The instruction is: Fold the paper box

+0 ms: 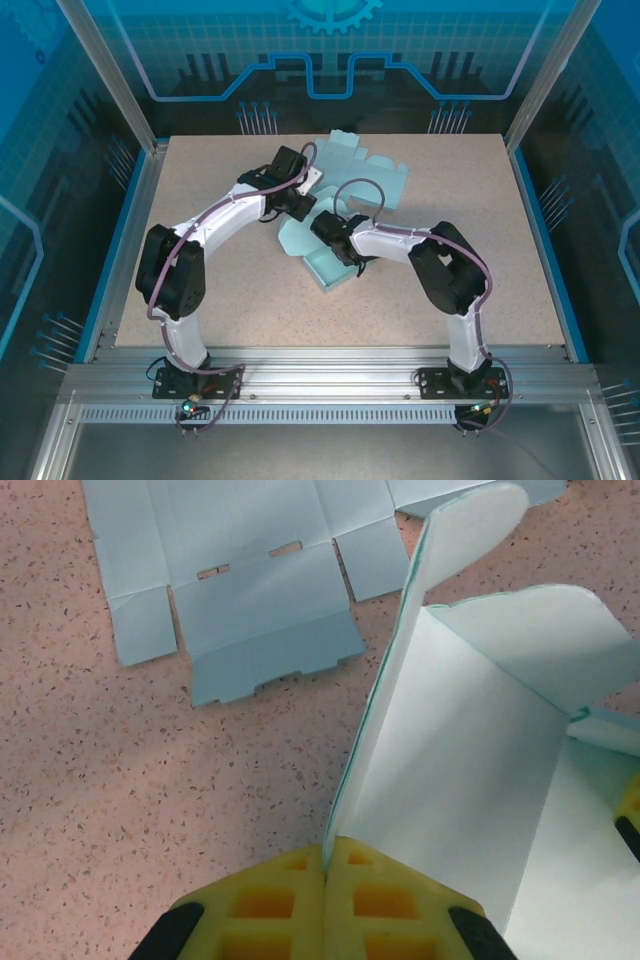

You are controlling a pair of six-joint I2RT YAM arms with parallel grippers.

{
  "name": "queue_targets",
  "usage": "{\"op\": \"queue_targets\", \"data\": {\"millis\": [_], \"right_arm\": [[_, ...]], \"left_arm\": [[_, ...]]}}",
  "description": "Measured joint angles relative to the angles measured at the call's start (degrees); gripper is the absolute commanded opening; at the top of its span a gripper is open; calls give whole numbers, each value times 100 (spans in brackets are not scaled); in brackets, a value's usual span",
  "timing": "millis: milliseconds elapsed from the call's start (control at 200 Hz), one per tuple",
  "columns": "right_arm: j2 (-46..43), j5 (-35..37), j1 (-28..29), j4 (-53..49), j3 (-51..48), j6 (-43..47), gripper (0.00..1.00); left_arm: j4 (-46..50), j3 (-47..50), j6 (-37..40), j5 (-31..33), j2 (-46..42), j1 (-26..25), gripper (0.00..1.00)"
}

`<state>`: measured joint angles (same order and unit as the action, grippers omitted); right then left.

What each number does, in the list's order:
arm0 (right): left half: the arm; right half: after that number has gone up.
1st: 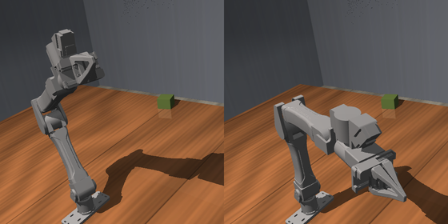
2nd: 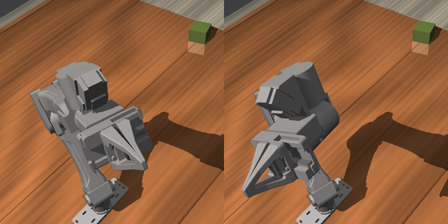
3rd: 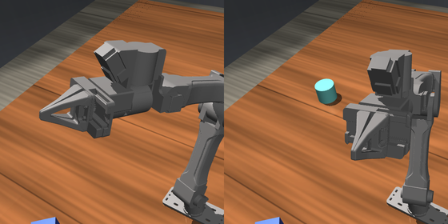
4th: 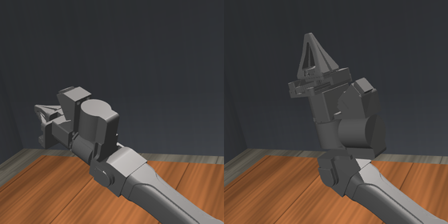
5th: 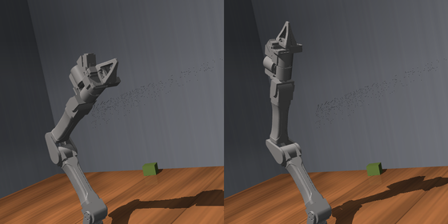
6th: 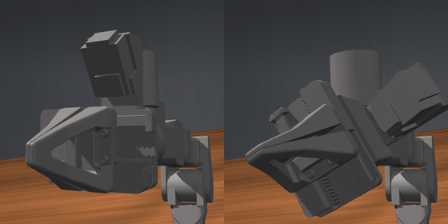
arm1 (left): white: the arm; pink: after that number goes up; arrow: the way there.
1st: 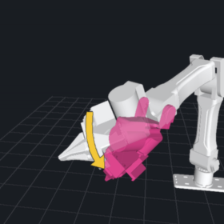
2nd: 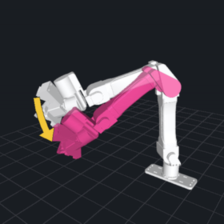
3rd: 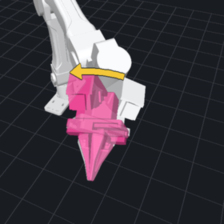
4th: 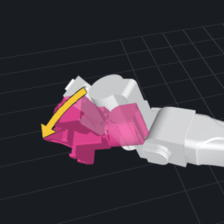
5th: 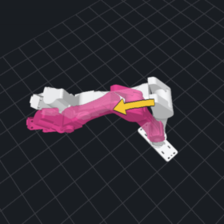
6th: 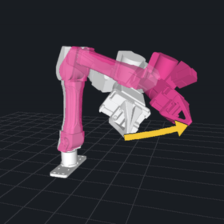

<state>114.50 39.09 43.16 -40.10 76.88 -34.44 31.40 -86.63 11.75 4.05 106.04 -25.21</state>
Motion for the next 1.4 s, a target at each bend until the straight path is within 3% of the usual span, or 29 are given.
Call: {"op": "queue_targets", "data": {"millis": [395, 615, 805, 1030, 1401], "right_arm": [[-1152, -1368, -363, 525, -439, 507, 88], [-1836, -2288, -905, 1113, -960, 645, 88], [-2612, -3185, -1480, 1668, -1589, 763, 85], [-3287, -3779, -1821, 2243, -1947, 1099, 73], [-2721, -4000, -1939, 2817, -1786, 1753, 62]], "left_arm": [[-105, 0, 393, -92, -2, -2, 2], [-236, 0, 1095, -155, -146, -61, 2], [-431, 0, 1821, -153, -407, -264, 3], [-514, 0, 2463, -155, -474, -396, 5], [-520, -173, 2979, -457, -254, -393, 8]]}}
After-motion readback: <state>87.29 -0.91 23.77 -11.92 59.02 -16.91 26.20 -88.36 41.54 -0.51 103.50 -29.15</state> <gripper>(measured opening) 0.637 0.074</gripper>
